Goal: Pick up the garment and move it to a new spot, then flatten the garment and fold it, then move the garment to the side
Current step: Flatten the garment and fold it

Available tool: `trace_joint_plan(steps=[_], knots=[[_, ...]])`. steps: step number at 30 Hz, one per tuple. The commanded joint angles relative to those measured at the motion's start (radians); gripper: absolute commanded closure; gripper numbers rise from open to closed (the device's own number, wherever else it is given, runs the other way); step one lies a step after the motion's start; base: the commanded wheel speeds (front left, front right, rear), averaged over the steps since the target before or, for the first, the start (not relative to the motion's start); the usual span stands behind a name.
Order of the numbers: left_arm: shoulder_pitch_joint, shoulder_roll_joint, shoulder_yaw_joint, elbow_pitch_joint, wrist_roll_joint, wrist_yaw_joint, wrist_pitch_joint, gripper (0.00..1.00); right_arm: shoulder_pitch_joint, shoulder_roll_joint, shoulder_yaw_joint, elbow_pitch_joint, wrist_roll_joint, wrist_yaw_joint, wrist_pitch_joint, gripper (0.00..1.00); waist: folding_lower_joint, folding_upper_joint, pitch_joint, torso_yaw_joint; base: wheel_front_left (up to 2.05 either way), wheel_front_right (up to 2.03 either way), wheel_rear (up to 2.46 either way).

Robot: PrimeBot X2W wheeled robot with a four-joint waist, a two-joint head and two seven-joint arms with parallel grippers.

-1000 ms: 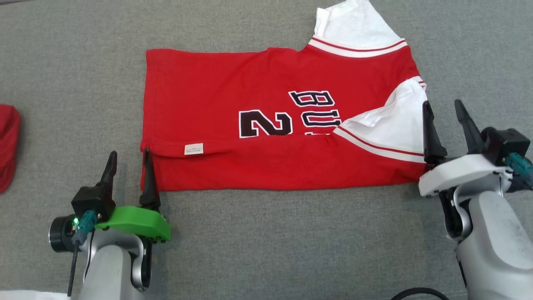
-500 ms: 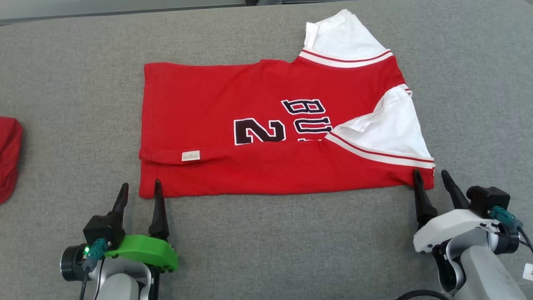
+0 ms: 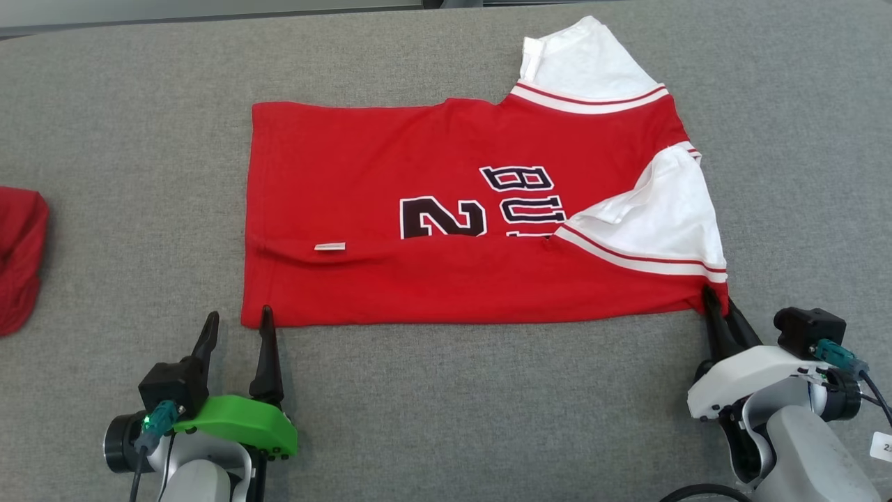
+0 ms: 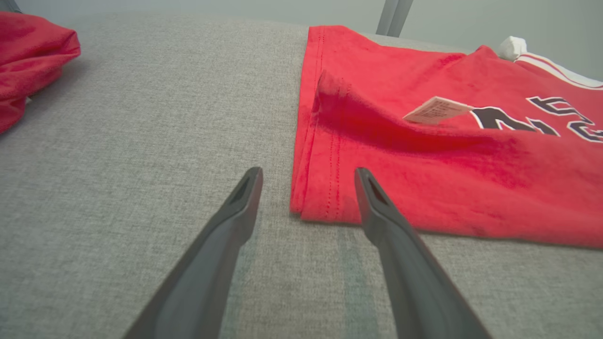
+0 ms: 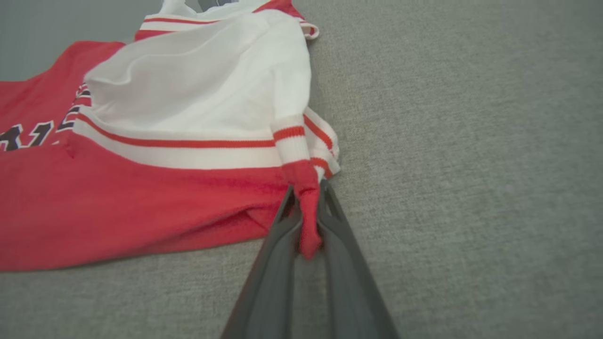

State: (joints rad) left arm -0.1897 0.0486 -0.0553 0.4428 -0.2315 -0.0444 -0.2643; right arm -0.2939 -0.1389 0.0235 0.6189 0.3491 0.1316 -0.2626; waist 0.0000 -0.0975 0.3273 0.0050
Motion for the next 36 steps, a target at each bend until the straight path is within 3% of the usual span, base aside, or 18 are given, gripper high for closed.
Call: trace_joint_plan(steps=[1,13,14,15,23,36], knots=[[-0.015,0.004,0.009,0.008,0.002,-0.008,0.000,0.00,-0.009,-0.011,0.005,-0.011,0.005,-0.002,-0.001,1.00,0.0000,0.0001,0.004,-0.004,0.00,0.00,0.00],[-0.066,0.004,0.011,0.098,-0.019,-0.026,0.000,0.00,-0.024,-0.019,0.034,-0.050,0.012,-0.002,-0.001,1.00,0.0000,0.0001,0.044,-0.031,0.00,0.00,0.00],[-0.070,0.004,0.013,0.101,-0.026,-0.027,0.000,0.60,-0.028,-0.020,0.035,-0.053,0.014,-0.002,-0.001,1.00,0.0000,0.0001,0.047,-0.033,0.00,0.00,0.00],[-0.073,0.004,0.012,0.103,-0.028,-0.029,0.000,1.00,-0.030,-0.021,0.036,-0.056,0.016,-0.002,-0.001,1.00,0.0000,0.0001,0.050,-0.034,0.00,0.00,0.00],[-0.058,0.003,-0.008,0.091,-0.055,-0.054,0.001,1.00,-0.012,-0.018,0.024,-0.045,0.022,-0.002,-0.001,1.00,0.0000,0.0001,0.011,-0.031,0.00,0.00,0.00],[0.108,0.004,0.036,0.093,-0.052,-0.063,0.000,1.00,0.115,-0.011,0.049,0.003,0.004,-0.002,-0.001,1.00,0.0000,0.0001,-0.233,-0.043,0.00,0.00,0.00]])
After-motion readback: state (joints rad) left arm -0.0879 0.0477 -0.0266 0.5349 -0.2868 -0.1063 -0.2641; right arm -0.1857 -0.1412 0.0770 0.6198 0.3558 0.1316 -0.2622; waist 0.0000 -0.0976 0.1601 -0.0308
